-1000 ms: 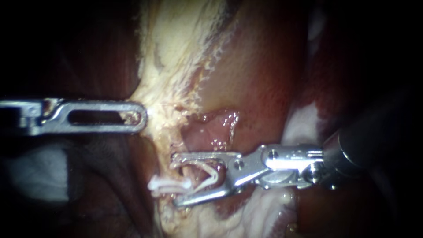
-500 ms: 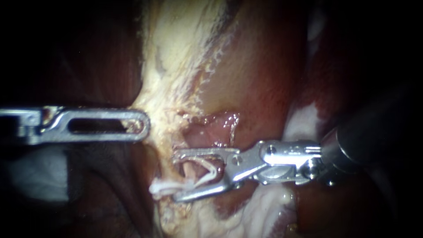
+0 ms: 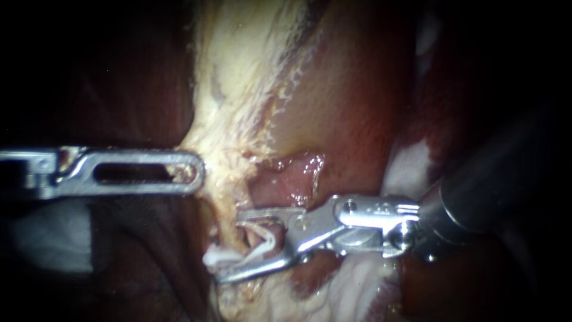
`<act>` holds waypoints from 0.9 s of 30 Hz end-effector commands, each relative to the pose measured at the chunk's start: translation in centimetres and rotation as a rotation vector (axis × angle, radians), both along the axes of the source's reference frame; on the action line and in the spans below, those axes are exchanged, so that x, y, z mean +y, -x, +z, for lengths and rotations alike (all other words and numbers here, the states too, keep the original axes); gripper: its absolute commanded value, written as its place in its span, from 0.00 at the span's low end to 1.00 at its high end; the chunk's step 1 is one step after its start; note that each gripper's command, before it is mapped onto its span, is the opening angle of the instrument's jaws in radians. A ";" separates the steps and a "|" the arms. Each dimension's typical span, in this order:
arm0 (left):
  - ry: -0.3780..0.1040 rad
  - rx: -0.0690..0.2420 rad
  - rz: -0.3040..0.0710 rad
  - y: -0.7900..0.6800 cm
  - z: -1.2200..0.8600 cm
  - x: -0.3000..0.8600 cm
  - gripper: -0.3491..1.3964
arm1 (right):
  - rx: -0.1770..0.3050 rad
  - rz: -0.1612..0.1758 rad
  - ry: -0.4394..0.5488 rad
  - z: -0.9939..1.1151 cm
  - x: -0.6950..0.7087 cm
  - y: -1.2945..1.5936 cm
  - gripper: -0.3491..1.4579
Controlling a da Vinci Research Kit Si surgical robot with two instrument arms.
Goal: Clipping third clip left tube
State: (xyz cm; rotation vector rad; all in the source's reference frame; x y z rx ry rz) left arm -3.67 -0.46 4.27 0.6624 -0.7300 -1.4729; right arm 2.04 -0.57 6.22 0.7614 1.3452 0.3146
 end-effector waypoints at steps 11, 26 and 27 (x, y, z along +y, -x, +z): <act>0.000 -0.001 0.001 0.00 0.02 0.02 0.00 | 0.048 -0.043 -0.046 -0.08 -0.11 -0.20 0.51; 0.000 0.000 0.000 0.02 0.03 0.02 0.00 | -0.078 0.093 -0.023 -0.08 -0.09 -0.40 0.45; 0.000 0.000 0.000 0.02 0.03 0.02 0.00 | -0.085 0.096 -0.022 -0.08 -0.09 -0.39 0.44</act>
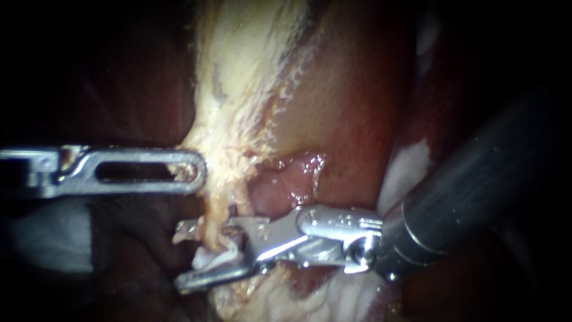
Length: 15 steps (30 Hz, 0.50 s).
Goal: Clipping third clip left tube
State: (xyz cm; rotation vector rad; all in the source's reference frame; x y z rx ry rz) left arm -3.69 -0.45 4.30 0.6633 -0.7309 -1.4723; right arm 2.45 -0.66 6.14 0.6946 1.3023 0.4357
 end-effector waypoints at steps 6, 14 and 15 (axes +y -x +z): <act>0.000 0.001 0.000 0.00 0.00 0.00 0.00 | -0.015 0.011 -0.002 0.01 0.04 0.08 0.40; 0.000 0.001 0.000 0.00 0.00 0.00 0.00 | -0.017 0.011 -0.010 -0.06 0.13 0.11 0.41; 0.000 0.001 0.000 0.00 0.00 0.00 0.00 | -0.016 0.013 -0.011 -0.07 0.15 0.12 0.42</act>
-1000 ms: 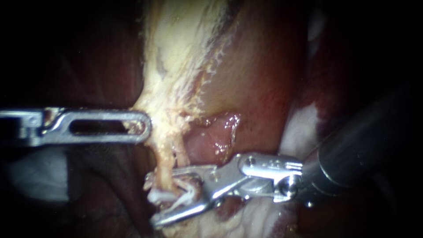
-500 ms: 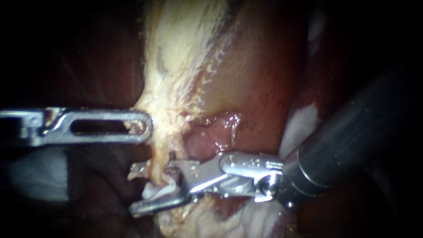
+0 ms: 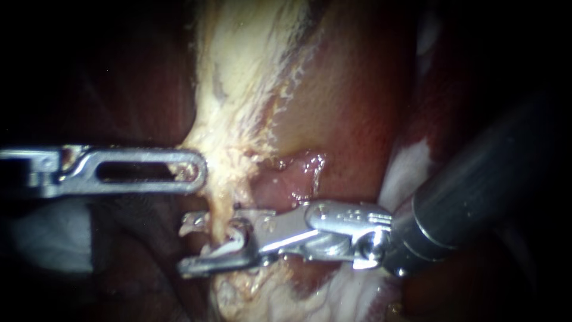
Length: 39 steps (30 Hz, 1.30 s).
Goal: Clipping third clip left tube
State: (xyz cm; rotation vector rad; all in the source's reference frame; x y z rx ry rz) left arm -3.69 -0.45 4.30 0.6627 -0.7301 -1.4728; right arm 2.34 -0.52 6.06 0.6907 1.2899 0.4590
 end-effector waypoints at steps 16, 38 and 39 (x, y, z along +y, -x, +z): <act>0.000 0.000 0.000 0.01 0.01 0.00 0.00 | 0.025 0.030 -0.020 -0.12 0.22 0.10 0.43; 0.001 0.000 0.000 0.01 0.02 0.00 0.00 | 0.034 0.022 -0.052 -0.13 0.20 0.17 0.00; 0.001 0.000 0.000 0.01 0.02 0.00 0.00 | 0.034 0.022 -0.052 -0.13 0.20 0.17 0.00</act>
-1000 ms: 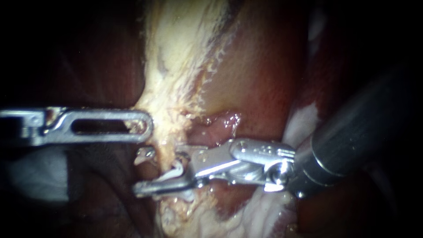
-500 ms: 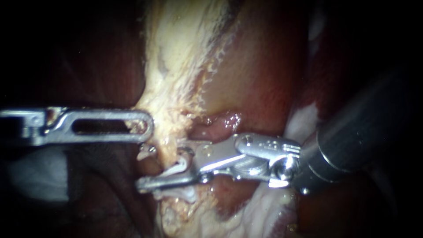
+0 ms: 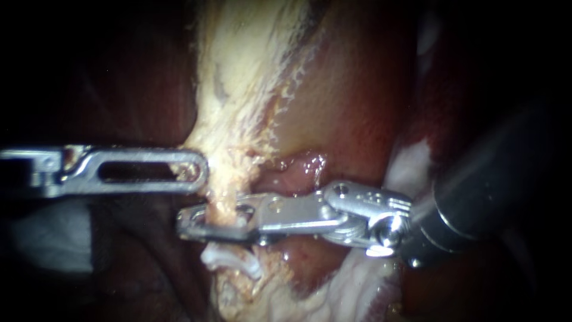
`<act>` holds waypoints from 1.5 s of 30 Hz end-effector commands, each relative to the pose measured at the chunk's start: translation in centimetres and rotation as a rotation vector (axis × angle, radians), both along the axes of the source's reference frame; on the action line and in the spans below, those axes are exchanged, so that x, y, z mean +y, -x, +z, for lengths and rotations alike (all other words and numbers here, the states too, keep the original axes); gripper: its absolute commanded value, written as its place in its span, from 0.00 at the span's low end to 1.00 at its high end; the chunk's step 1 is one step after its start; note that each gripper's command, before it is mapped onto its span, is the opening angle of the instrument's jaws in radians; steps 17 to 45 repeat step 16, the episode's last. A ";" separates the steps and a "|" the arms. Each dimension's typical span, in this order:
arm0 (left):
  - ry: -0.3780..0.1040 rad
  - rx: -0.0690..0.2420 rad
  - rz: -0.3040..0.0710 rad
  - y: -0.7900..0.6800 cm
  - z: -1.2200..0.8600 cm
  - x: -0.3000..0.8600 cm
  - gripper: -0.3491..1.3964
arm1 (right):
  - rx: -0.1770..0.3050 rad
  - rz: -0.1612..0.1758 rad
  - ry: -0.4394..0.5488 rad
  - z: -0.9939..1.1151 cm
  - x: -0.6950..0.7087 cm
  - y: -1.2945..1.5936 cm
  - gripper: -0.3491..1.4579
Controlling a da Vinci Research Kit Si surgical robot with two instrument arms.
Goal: Clipping third clip left tube
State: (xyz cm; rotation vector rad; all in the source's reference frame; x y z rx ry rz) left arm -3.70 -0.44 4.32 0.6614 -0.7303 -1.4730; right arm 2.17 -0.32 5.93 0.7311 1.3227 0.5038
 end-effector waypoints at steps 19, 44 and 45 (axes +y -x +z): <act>0.000 -0.001 0.001 -0.01 0.02 0.01 0.00 | 0.000 -0.001 0.002 0.04 0.00 0.00 0.00; 0.000 -0.001 0.001 -0.01 0.02 0.01 0.00 | 0.000 -0.001 0.002 0.04 0.00 0.00 0.00; 0.000 -0.001 0.001 -0.01 0.02 0.01 0.00 | 0.000 -0.001 0.002 0.04 0.00 0.00 0.00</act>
